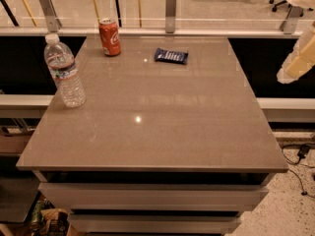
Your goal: Move rxbar blueberry near water bottle
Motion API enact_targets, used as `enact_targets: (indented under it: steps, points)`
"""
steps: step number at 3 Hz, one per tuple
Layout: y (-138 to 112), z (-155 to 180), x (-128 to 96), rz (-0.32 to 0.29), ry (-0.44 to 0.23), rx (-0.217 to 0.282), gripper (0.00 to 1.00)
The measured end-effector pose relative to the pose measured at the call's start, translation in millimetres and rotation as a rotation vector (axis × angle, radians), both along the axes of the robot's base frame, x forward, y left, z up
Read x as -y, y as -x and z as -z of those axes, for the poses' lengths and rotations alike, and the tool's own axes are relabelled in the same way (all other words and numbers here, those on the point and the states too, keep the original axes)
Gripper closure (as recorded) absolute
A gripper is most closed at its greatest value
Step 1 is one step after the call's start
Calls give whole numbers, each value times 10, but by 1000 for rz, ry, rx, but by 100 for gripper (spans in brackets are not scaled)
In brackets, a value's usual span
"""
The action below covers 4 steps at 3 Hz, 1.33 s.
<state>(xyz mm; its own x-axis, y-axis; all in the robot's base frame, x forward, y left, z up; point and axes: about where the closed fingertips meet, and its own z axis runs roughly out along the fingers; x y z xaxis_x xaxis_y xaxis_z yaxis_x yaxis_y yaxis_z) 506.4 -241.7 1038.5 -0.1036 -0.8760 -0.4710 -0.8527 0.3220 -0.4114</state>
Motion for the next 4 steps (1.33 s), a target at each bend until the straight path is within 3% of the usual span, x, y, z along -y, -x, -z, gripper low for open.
enact_targets:
  steps: [2,3,4]
  points:
    - [-390,33,80,7,-107,7,0]
    - [-579,125,85,49,-108,-15,0]
    - [-755,276,48,136,-39,-41,0]
